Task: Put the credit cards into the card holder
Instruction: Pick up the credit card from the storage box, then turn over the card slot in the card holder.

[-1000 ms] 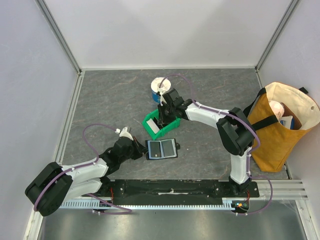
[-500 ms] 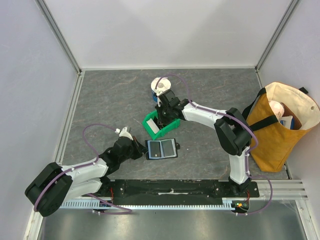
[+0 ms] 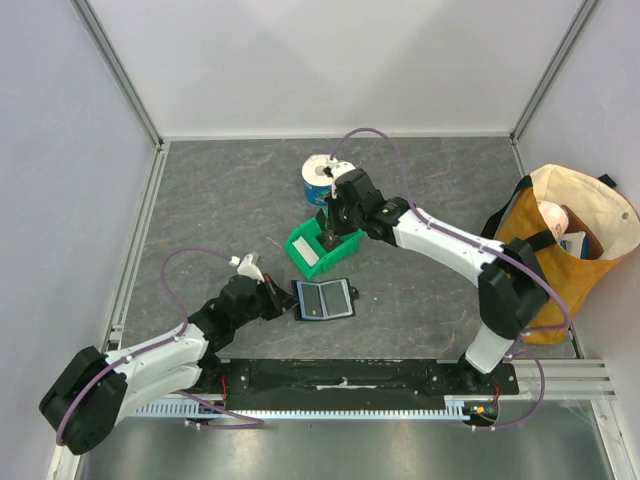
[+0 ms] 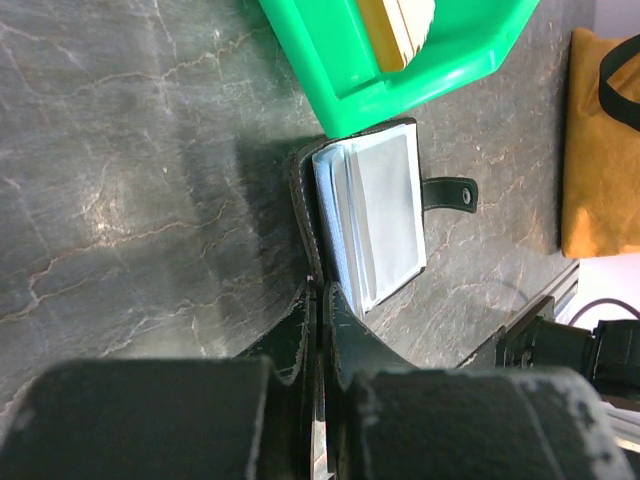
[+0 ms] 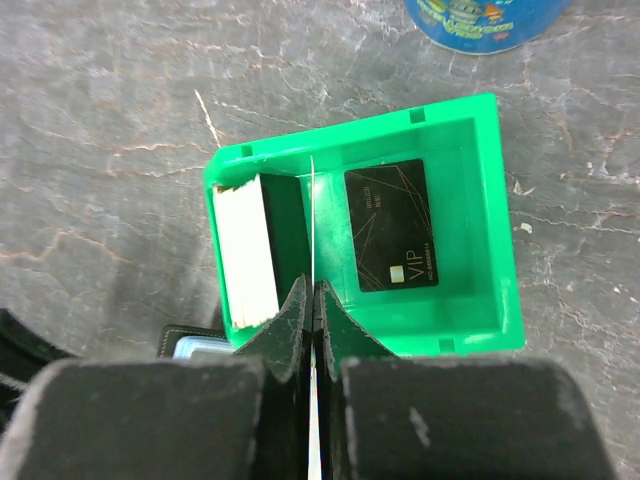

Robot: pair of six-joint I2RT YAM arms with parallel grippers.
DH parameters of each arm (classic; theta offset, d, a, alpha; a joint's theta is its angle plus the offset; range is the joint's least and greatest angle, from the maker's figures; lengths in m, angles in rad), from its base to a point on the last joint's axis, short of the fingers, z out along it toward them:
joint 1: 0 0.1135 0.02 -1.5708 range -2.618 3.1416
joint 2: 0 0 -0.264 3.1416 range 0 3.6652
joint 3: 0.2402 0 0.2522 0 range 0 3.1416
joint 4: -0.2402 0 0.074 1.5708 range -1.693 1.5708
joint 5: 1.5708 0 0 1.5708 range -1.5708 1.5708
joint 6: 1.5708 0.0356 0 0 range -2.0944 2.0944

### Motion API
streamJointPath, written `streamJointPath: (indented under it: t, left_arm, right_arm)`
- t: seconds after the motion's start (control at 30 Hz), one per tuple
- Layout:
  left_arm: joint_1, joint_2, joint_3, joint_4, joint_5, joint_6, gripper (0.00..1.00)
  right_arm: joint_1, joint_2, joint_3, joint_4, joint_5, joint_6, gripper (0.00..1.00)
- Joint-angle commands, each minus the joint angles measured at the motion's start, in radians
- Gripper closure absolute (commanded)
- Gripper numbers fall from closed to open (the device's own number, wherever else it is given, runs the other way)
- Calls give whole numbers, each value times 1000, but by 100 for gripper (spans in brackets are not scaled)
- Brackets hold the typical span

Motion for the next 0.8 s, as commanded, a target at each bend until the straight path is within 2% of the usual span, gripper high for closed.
streamJointPath:
  t: [0.0,0.1,0.23,0.33,0.43,0.57,0.77]
  left_arm:
    - [-13,-52,-32,-34,33,17,98]
    - [-44,-77,-45,-47,18,-16,98]
    - [-105,-114,-64,-96,-39,-82,98]
    - [-131,-137,-69,-146,-74,-119,98]
    - [-144,-154,-62,-175,-92,-138,98]
    - [-150,-154,-49,-192,-117,-158,98]
    - [-170,-140,-26,-189,-140,-188,98]
  right_arm:
    - [11,-138,-91,74,35,62,100]
    - [75,-246,-204,111,90,145,100]
    - [253,-378,-391,226,309,365,100]
    - [399,-416,-497,292,476,499,100]
    - [511,-384,-513,289,610,580,100]
    - [620,-312,-494,286,716,677,100]
    - [669,-209,-430,252,791,735,100]
